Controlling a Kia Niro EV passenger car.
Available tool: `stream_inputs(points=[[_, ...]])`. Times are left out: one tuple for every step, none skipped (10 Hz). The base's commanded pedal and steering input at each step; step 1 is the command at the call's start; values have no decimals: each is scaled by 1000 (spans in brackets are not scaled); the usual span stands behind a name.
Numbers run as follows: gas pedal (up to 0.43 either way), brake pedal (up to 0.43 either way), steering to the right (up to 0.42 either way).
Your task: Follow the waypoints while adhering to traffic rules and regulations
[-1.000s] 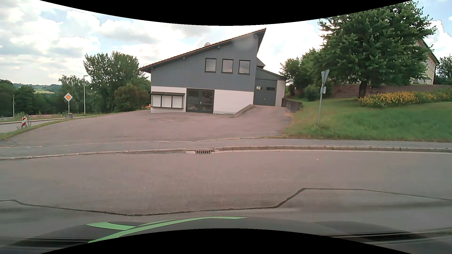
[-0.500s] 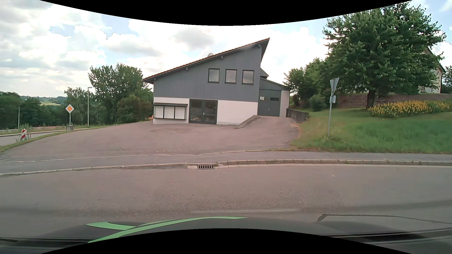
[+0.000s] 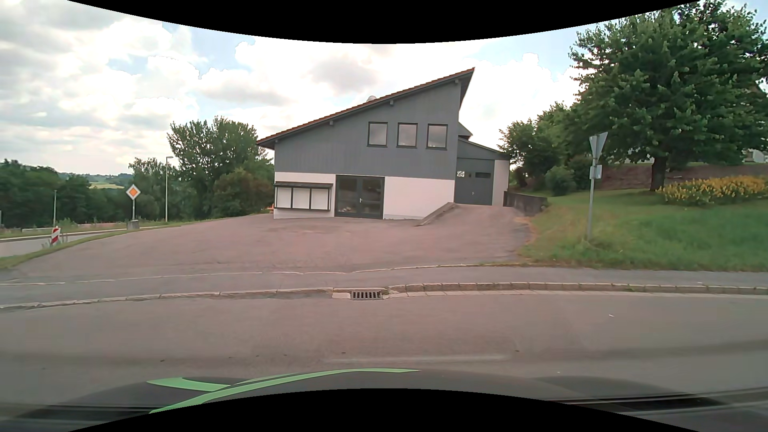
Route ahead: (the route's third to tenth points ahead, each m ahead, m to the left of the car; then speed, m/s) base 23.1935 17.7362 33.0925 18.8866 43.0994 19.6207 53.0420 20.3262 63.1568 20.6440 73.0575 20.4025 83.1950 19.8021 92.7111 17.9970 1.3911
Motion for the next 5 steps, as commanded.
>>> stream_inputs(points=[[0,152,-528],[0,152,-535],[0,146,-535],[0,140,-535],[0,134,-543]])
